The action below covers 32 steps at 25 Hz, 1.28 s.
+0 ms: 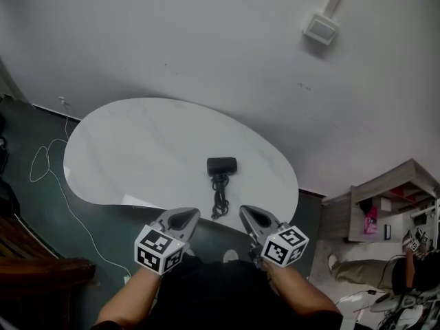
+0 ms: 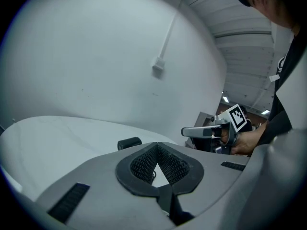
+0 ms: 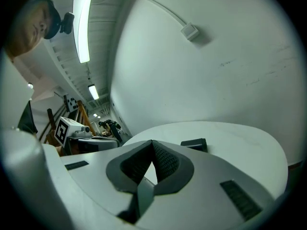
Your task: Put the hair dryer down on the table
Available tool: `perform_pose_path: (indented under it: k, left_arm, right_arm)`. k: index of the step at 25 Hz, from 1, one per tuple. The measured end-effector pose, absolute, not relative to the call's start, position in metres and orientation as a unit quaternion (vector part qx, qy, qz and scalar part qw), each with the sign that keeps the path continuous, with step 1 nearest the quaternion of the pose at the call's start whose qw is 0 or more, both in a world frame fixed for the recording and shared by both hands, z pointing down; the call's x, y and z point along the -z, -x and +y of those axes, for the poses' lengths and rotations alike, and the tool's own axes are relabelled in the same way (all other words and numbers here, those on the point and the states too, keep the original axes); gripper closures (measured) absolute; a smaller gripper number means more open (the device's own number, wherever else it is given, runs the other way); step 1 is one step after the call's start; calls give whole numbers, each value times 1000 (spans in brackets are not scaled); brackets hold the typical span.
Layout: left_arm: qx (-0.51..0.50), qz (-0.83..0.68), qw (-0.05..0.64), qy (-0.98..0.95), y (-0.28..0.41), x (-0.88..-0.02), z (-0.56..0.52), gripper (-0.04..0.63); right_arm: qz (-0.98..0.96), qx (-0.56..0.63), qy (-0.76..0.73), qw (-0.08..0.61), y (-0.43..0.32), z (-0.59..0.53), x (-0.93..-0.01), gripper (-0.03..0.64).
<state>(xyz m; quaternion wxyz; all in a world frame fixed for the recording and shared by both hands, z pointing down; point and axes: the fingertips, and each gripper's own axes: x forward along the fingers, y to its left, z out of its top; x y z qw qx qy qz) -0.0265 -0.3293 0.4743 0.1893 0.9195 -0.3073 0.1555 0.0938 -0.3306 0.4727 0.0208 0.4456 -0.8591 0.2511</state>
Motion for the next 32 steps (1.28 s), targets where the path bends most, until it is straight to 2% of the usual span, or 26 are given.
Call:
perform_pose_path:
  k: [5, 17, 32]
  left_arm:
    - [-153, -311, 184, -920, 5, -470, -326, 584]
    - [-149, -329, 203, -910, -11, -466, -320, 584]
    - [-160, -331, 183, -912, -13, -467, -313, 584]
  right_arm:
    - [-867, -214, -448, 48, -123, -333, -468, 609]
    - [-869, -242, -430, 37, -136, -315, -473, 609]
    - [-865, -249, -435, 32, -142, -304, -479, 609]
